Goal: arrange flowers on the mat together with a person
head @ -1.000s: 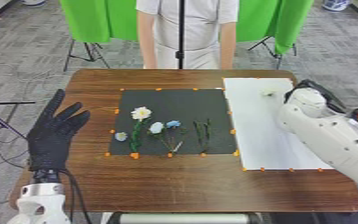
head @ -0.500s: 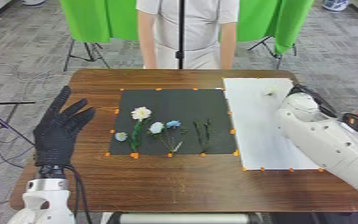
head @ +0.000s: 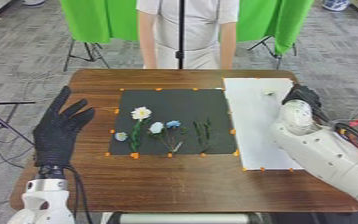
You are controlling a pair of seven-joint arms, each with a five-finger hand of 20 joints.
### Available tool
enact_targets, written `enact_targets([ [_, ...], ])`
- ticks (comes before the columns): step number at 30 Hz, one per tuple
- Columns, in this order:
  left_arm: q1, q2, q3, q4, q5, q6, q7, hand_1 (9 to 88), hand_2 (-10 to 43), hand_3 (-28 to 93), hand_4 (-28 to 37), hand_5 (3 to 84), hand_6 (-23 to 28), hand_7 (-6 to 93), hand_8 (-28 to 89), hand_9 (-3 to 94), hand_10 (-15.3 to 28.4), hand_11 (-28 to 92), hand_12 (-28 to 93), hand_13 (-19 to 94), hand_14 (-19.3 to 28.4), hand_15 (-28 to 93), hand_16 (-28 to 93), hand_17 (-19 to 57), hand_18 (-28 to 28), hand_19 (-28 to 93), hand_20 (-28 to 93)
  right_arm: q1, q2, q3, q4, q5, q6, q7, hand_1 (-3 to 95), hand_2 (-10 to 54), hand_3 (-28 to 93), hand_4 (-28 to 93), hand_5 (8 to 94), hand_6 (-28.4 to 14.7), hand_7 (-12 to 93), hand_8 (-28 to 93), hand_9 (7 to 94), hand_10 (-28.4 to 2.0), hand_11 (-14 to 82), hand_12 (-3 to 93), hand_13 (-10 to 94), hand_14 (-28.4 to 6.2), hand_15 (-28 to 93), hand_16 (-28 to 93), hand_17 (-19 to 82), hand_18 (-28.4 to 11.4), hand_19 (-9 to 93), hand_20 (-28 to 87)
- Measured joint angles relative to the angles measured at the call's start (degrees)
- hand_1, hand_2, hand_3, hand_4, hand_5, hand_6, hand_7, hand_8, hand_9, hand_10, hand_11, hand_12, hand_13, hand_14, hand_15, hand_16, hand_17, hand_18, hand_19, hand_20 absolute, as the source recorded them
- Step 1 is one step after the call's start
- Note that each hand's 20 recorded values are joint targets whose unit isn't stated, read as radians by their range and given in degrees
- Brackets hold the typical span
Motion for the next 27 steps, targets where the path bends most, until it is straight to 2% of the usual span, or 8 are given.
enact_targets([
  [3,0.4,0.03,-0.18,-0.13,-0.01,0.03,0.03,22.3,8.3,74,-26.9,30.5,5.3,11.4,-9,36.0,18.2,22,11,32,24.9,46,-8,2.1,28.4,77,-26,-0.1,0.6,-0.2,-2.2,-2.2,2.2,0.0,63.6,-9.5,65,-28,80.8,1.7,33,-4,93.4,-4.1,10.7,35.7,85,-0.7,45,32,38,-13.9,75,14],
  [10,1.5,0.16,-0.69,-0.74,-0.04,0.17,0.1,22.4,8.4,74,-26.9,30.5,5.3,11.3,-9,36.2,18.2,22,11,32,25.0,47,-8,2.0,28.4,77,-27,1.4,2.3,-1.3,-12.5,-4.3,4.1,-1.3,63.7,-9.5,66,-28,81.3,1.2,32,-3,93.6,-4.4,10.4,36.0,86,-1.1,46,32,38,-13.9,75,15],
  [16,2.1,0.44,-0.92,-1.12,-0.16,0.56,0.24,22.4,8.4,74,-27.0,30.5,5.3,11.3,-9,36.2,18.2,23,11,32,25.0,47,-8,2.0,28.4,77,-27,2.6,0.6,-1.9,-19.4,-3.5,4.2,-8.0,63.9,-9.5,65,-28,80.0,0.9,32,-2,92.9,-4.9,10.3,37.0,84,-1.5,46,33,36,-13.2,74,15],
  [20,2.3,0.77,-0.92,-1.18,-0.24,0.81,0.38,22.4,8.4,74,-26.9,30.5,5.3,11.2,-9,36.2,18.2,23,11,32,25.0,47,-8,2.0,28.4,77,-27,3.3,-4.0,-3.6,-18.7,-2.5,3.3,-10.4,64.0,-9.5,65,-28,79.1,0.9,32,-2,92.4,-5.0,10.4,37.2,83,-1.4,47,33,36,-12.7,73,15],
  [27,2.1,0.86,-0.75,-1.15,-0.22,0.79,0.36,22.4,8.5,74,-26.9,30.6,5.4,11.2,-9,36.1,18.2,23,11,32,24.9,47,-8,2.1,28.4,77,-27,5.1,-13.3,-9.8,-12.3,-0.6,-0.1,-10.8,63.6,-9.5,66,-28,78.5,1.0,34,-3,92.1,-4.9,10.8,37.3,83,-1.7,48,32,36,-12.3,73,16],
])
